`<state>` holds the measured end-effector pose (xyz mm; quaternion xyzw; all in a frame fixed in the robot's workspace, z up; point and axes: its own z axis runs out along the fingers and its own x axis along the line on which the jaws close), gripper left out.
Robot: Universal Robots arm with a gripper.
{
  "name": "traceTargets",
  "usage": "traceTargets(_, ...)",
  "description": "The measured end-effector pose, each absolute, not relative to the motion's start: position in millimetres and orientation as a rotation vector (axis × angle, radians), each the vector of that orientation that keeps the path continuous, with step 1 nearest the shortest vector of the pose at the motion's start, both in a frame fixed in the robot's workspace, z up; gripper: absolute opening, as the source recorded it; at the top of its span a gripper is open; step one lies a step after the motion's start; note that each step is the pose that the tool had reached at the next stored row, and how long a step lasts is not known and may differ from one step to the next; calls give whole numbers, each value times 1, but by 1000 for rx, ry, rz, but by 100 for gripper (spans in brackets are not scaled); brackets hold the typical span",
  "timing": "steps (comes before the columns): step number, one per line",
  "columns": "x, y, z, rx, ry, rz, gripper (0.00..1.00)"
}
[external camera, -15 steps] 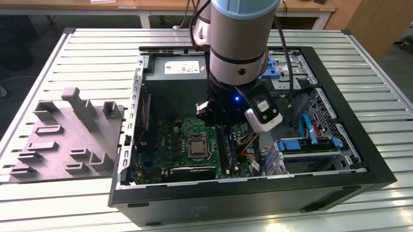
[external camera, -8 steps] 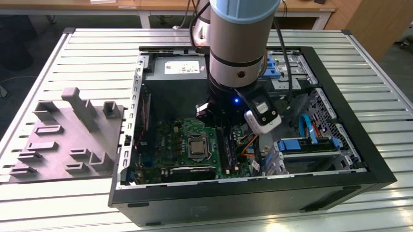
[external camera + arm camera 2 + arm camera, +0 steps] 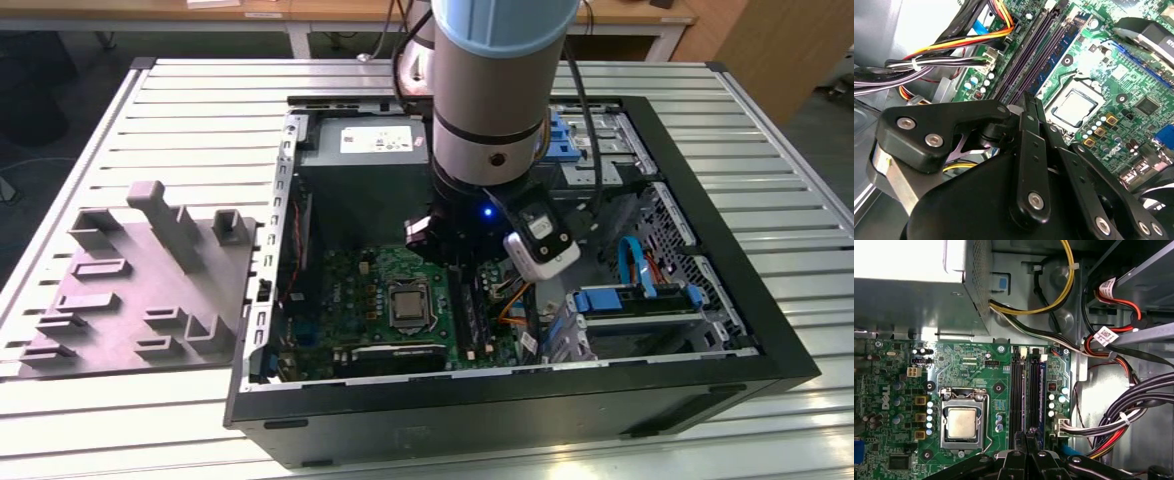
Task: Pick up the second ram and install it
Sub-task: 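Insert the second ram into the second slot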
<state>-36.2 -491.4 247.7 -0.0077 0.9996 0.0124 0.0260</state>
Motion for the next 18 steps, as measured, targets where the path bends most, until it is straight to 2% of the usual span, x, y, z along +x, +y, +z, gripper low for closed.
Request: traceTargets(18,-36,-489,240,-23,3089,55,11)
